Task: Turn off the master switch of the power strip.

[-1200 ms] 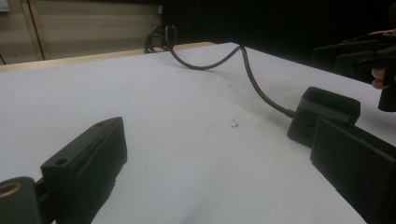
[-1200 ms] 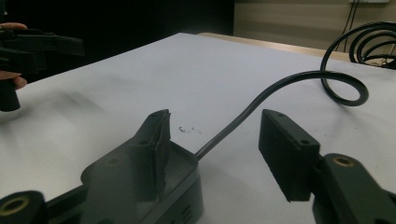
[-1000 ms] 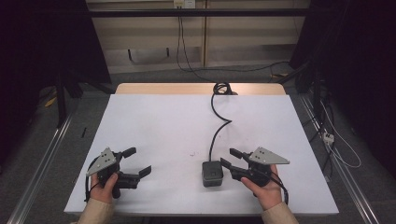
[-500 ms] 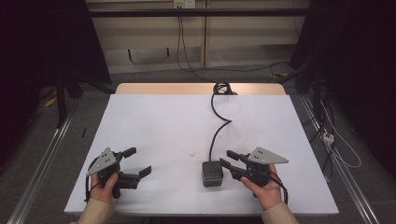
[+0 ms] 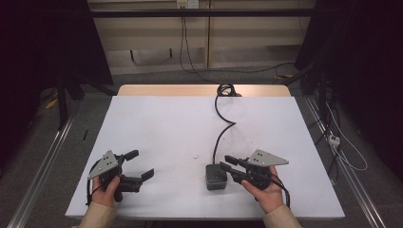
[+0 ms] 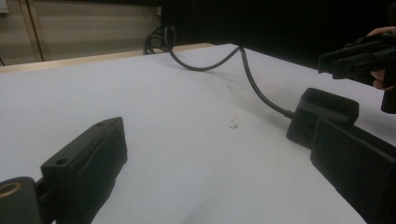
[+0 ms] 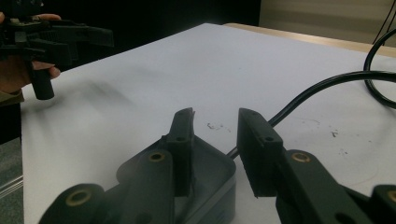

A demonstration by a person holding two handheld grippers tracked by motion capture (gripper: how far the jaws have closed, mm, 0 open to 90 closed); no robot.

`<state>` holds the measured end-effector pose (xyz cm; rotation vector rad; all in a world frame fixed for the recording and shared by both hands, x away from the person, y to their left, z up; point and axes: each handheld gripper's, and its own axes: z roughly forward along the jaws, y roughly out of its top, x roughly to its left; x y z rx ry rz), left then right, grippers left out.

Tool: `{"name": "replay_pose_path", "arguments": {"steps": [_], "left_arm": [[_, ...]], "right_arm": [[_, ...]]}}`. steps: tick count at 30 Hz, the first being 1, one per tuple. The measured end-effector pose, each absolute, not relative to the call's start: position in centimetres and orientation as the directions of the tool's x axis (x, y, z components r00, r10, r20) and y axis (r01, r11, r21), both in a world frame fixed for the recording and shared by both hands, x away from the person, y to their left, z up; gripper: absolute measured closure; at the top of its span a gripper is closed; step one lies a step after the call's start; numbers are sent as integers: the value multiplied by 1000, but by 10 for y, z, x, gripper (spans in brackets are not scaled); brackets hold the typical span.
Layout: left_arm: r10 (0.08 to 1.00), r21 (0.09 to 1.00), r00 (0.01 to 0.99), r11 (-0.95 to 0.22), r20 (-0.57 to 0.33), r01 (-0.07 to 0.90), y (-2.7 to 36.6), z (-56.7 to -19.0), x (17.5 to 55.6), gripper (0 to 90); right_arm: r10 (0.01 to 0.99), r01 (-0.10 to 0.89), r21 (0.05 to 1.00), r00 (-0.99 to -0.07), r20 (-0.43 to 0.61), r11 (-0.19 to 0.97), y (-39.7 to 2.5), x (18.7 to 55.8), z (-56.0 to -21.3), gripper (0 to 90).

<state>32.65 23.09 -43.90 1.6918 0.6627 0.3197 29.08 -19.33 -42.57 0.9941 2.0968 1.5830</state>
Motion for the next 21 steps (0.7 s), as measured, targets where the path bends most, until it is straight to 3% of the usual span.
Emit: {"name": "replay_pose_path", "arguments": {"steps": [21], "left_arm": [[581, 961, 801, -109, -146, 254, 230, -440, 327, 37]], "right_arm": [[655, 350, 923, -738, 165, 162, -187, 293, -424, 809]]}}
